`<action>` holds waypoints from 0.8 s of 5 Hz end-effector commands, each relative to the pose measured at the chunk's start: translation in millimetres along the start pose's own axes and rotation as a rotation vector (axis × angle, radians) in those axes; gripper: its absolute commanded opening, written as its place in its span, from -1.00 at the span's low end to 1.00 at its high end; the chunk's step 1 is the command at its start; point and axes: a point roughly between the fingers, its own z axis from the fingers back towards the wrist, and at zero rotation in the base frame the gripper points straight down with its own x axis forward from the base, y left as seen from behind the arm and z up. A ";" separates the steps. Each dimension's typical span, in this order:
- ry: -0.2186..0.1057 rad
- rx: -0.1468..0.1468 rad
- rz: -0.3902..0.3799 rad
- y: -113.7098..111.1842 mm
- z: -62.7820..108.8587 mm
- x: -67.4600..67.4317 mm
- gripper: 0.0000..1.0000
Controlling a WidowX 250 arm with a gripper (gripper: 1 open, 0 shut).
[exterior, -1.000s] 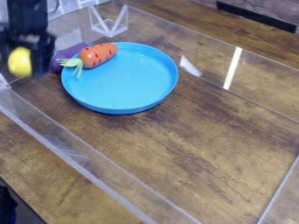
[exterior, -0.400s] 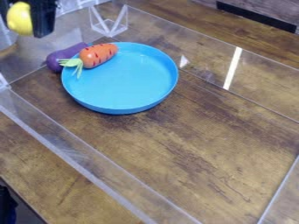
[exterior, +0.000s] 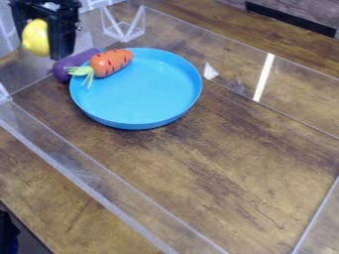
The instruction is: Put the lemon on the blue tray
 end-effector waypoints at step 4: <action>-0.047 0.004 -0.036 -16.4 -2.7 46.8 -1.00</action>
